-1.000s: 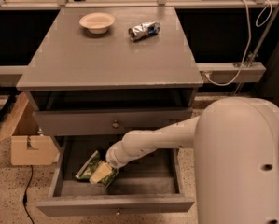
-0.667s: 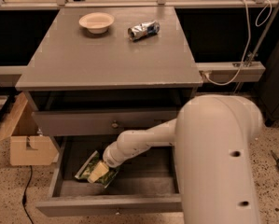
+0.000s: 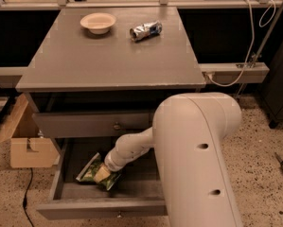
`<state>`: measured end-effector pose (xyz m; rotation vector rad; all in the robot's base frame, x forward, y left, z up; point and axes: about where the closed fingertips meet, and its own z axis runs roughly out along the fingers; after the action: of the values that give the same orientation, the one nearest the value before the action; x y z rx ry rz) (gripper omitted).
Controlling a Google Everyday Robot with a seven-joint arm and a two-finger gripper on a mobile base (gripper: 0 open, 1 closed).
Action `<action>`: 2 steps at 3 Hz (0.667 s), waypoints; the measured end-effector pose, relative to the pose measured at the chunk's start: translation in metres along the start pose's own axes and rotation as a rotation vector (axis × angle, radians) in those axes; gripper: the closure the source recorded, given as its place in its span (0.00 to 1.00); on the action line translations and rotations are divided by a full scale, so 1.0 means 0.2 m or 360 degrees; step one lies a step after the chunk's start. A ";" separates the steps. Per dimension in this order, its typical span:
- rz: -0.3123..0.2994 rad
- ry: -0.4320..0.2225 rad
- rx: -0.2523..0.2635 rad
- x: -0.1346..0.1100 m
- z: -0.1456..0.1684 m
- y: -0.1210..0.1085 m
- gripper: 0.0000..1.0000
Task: Pick green jalapeno chip bag from middle drawer and place on counter
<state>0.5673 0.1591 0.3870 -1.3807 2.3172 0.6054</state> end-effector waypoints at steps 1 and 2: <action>0.0010 0.0010 0.0004 0.03 0.01 -0.01 0.50; -0.0009 -0.0089 -0.0003 0.04 -0.07 0.00 0.73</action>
Offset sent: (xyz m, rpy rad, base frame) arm -0.0255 -0.0782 0.0734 0.3474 -0.1847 -0.0014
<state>0.5627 0.1454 0.3932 -1.3535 2.2684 0.6369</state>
